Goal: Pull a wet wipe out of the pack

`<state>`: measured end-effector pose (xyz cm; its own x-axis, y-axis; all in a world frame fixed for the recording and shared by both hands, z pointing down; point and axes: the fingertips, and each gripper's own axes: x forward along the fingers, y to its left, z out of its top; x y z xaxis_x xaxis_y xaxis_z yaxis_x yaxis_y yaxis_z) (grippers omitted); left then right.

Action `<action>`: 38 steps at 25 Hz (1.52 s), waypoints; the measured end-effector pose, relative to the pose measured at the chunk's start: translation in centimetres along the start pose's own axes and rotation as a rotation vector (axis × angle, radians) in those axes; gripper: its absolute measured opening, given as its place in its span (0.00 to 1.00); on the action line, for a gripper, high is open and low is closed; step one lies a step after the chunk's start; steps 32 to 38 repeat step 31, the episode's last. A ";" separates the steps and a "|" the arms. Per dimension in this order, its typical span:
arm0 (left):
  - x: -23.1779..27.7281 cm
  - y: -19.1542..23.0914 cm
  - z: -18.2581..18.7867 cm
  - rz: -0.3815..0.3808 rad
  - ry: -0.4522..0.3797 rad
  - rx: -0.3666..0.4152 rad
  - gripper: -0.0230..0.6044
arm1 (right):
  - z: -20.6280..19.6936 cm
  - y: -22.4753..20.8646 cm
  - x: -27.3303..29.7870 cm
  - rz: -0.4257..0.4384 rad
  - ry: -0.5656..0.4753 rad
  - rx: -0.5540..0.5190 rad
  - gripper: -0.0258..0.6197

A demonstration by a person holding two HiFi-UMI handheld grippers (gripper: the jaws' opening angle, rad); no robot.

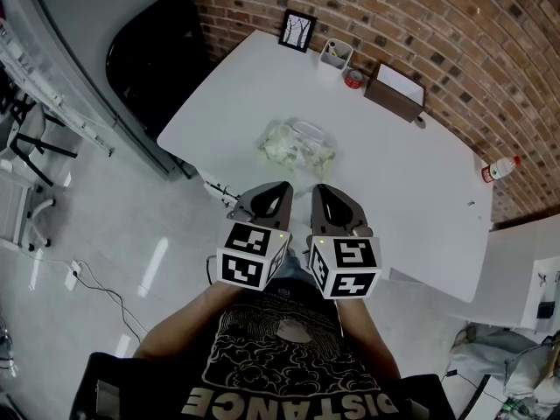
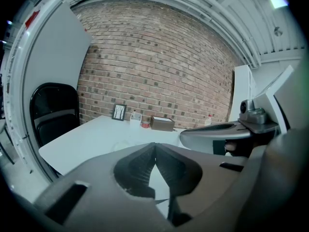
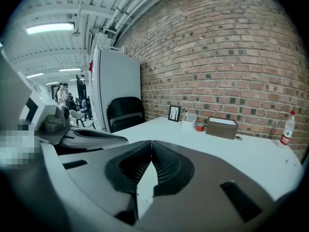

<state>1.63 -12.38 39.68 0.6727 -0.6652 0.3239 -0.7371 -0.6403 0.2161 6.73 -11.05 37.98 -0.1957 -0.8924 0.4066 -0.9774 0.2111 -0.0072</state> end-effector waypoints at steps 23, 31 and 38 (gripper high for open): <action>-2.4 -1.8 -1.3 -0.020 0.009 0.026 0.06 | -1.4 1.7 -2.8 -0.012 -0.006 -0.009 0.07; -2.4 -1.7 -1.2 -0.021 0.011 0.026 0.06 | -1.2 1.7 -2.8 -0.017 -0.009 -0.008 0.07; -2.4 -1.7 -1.2 -0.021 0.011 0.026 0.06 | -1.2 1.7 -2.8 -0.017 -0.009 -0.008 0.07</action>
